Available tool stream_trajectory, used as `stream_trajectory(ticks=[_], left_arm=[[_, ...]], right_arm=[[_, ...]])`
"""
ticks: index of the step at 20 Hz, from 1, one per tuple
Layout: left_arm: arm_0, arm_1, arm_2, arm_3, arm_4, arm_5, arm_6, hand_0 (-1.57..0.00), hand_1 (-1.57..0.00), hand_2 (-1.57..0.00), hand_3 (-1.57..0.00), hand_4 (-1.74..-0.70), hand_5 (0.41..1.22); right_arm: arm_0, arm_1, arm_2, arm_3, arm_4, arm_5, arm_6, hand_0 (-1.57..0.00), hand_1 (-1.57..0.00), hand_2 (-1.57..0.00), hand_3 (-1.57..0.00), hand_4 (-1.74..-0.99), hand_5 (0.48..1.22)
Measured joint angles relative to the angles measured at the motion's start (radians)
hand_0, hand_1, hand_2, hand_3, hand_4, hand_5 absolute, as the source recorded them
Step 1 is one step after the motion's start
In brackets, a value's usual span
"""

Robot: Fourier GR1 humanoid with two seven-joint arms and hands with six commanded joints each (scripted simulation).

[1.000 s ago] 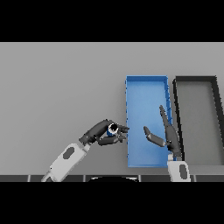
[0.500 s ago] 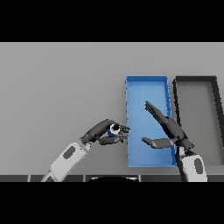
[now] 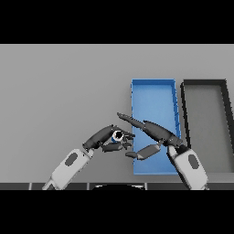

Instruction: Pick up the blue pipe and place it into the blue bin.

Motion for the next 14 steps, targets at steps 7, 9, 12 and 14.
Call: stream_trajectory(ticks=[7, 9, 12, 14], left_arm=[[0.005, 0.009, 0.002, 0.012, -0.013, -0.02, -0.021, -1.57, -1.57, -1.57, -1.54, -1.74, 1.221], [0.003, 0.01, 0.005, 0.008, -0.008, -0.027, -0.011, -1.57, -1.57, -1.57, -1.48, -1.74, 1.221], [-0.017, 0.037, -0.02, 0.001, -0.06, -0.035, 0.066, -0.99, -0.88, -0.85, -0.82, -1.55, 1.221], [-0.025, 0.061, -0.021, -0.018, -0.077, -0.059, 0.15, -0.78, -0.71, -0.69, -0.58, -1.53, 1.221]], right_arm=[[-0.148, 0.1, 0.07, 0.107, 0.017, 0.018, 0.065, 0.0, 0.0, 0.0, 0.0, -1.218, 0.508], [-0.198, 0.12, 0.066, 0.138, -0.001, 0.023, 0.078, -0.05, -0.08, -0.1, -0.05, -1.245, 0.506], [-0.25, 0.138, 0.082, 0.182, -0.01, 0.061, 0.097, -0.53, -0.53, -0.53, -0.44, -1.362, 0.508], [-0.281, 0.157, 0.091, 0.219, 0.007, 0.074, 0.083, -0.89, -0.87, -0.91, -0.77, -1.486, 0.55]])
